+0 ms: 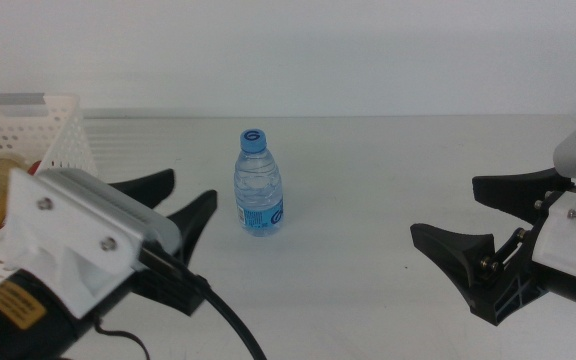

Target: Use arms to grab the bottles and put them into the dustbin to the left of the table.

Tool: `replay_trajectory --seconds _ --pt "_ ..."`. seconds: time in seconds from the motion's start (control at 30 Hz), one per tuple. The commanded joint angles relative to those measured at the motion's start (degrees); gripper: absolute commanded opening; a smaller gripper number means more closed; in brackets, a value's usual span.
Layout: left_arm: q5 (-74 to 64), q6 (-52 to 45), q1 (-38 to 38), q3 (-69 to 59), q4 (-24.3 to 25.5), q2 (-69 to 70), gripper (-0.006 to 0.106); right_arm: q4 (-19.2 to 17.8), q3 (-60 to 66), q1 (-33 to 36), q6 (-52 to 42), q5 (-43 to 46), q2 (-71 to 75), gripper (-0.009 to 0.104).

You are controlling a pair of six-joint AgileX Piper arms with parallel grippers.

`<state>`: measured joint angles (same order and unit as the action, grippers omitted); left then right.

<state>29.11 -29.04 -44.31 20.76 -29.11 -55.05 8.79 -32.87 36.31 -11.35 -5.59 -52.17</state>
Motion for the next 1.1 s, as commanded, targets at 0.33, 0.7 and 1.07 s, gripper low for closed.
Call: replay_trajectory --seconds 0.33,0.7,1.07 --pt "3.06 29.74 10.13 1.78 27.27 -8.85 0.04 -0.18 -1.15 0.15 -0.88 4.36 0.65 0.069" --pt "3.33 43.85 24.6 1.78 41.77 -9.27 0.04 -0.18 -1.15 0.15 -0.88 4.36 0.65 0.069" --pt "9.83 44.25 24.46 1.78 48.77 -13.36 0.041 -0.18 -1.15 0.15 -0.88 4.36 0.65 0.068"
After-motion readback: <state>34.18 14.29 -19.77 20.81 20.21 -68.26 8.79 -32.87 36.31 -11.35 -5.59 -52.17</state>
